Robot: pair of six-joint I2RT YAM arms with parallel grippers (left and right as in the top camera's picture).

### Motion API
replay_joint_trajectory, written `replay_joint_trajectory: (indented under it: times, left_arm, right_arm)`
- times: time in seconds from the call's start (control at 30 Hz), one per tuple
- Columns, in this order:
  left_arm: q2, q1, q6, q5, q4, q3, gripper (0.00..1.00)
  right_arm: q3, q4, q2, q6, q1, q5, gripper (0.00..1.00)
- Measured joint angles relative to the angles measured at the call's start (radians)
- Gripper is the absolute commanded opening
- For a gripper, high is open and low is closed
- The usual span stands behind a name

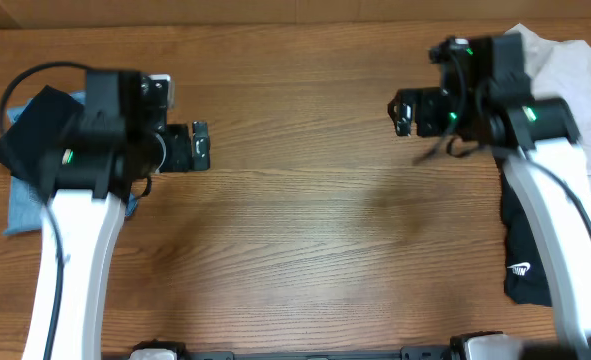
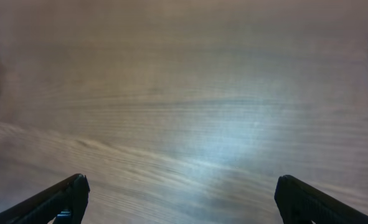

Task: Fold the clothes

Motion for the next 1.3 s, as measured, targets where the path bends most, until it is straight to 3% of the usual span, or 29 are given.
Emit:
replay_joint_trajectory:
  times: [0.27,0.47,0.73,1.3]
  left_arm:
    - [-0.363,0.000,-0.014,0.004,0.243,-0.334,1.00]
    - [-0.533,0.000,-0.058,0.004,0.311,-0.520,1.00]
    - [-0.503,0.000,-0.062,0.004,0.224,-0.560,1.00]
    - [-0.358,0.000,-0.062,0.004,0.211,-0.560,1.00]
  right_arm:
    - [-0.467,0.321,-0.431,0.023,0.001,0.019,1.00]
    - [-0.604,0.211,-0.601,0.029,0.001,0.031,1.00]
    - [-0.609,0.028,-0.591,0.030,0.001,0.040,1.00]
    - [-0.613,0.021,-0.441,0.029,0.001,0.046,1.00]
